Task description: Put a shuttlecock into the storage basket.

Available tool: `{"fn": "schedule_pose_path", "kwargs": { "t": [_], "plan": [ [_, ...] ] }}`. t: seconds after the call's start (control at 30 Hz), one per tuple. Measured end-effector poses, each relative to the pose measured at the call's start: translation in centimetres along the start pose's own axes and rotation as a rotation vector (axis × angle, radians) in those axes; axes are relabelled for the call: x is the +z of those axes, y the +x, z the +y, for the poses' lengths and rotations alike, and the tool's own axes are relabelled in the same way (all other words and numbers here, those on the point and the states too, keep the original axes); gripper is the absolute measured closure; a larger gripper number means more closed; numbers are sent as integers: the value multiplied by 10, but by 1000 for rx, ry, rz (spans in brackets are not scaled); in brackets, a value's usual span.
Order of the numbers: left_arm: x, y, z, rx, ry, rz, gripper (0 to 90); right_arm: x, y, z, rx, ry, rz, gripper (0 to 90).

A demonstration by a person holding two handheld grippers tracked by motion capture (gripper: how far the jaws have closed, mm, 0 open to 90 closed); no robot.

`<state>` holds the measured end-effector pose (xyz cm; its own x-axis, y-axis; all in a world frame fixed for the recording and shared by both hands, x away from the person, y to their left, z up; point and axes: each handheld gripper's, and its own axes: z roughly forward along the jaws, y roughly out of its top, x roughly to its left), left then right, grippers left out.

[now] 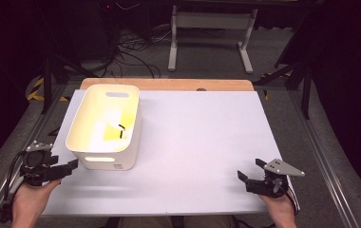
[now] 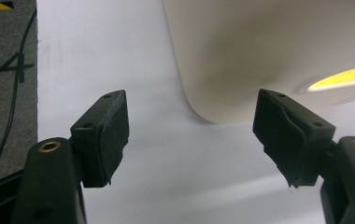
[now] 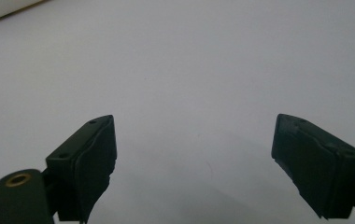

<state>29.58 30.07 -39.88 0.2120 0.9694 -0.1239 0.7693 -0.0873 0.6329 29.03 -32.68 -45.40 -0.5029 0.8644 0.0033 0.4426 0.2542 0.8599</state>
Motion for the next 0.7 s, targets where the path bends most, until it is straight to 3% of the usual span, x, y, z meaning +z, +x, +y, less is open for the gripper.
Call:
{"fn": "schedule_pose_path", "kwargs": {
  "t": [0.7],
  "plan": [
    [6, -14, -11, 25, -17, -31, 270, -1, 0, 0, 1, -4, 2, 148]
  ]
}}
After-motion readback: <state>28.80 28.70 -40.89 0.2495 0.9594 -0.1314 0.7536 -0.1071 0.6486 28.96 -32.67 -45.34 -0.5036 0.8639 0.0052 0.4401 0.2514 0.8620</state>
